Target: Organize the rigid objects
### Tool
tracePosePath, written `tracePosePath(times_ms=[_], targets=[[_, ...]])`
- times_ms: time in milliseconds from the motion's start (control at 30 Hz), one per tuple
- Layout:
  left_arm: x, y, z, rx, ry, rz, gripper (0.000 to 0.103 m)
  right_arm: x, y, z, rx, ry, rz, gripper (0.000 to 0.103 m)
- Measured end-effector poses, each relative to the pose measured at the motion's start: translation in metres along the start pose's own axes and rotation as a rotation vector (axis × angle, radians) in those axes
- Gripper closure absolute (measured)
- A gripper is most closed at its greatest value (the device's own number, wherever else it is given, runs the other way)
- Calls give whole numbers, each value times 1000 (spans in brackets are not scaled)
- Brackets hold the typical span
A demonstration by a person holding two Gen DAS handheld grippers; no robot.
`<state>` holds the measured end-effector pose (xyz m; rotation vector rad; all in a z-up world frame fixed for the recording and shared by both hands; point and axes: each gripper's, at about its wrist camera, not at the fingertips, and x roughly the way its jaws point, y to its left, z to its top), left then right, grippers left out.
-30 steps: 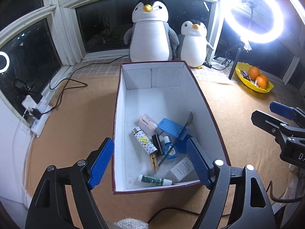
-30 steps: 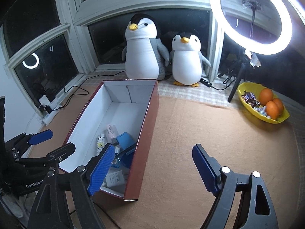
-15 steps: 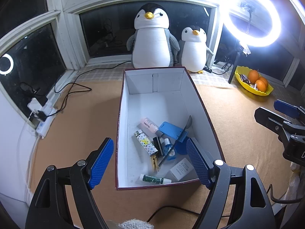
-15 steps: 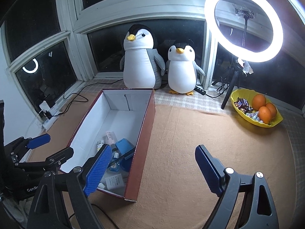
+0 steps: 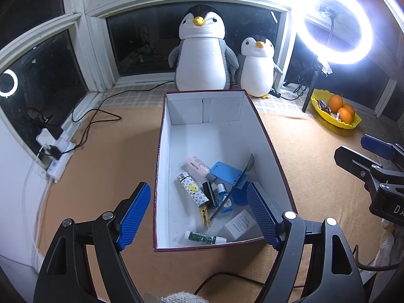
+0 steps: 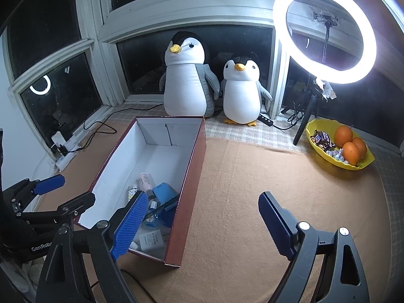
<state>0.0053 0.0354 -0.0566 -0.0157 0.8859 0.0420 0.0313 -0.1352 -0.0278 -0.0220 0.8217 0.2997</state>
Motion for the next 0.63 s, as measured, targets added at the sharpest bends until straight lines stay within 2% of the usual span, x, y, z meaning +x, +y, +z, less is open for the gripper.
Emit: tracePosePath(times_ms=[633], targets=[[1,1,-1,-5,4,-11,24,3,-1,-2,-2,7,1,17]])
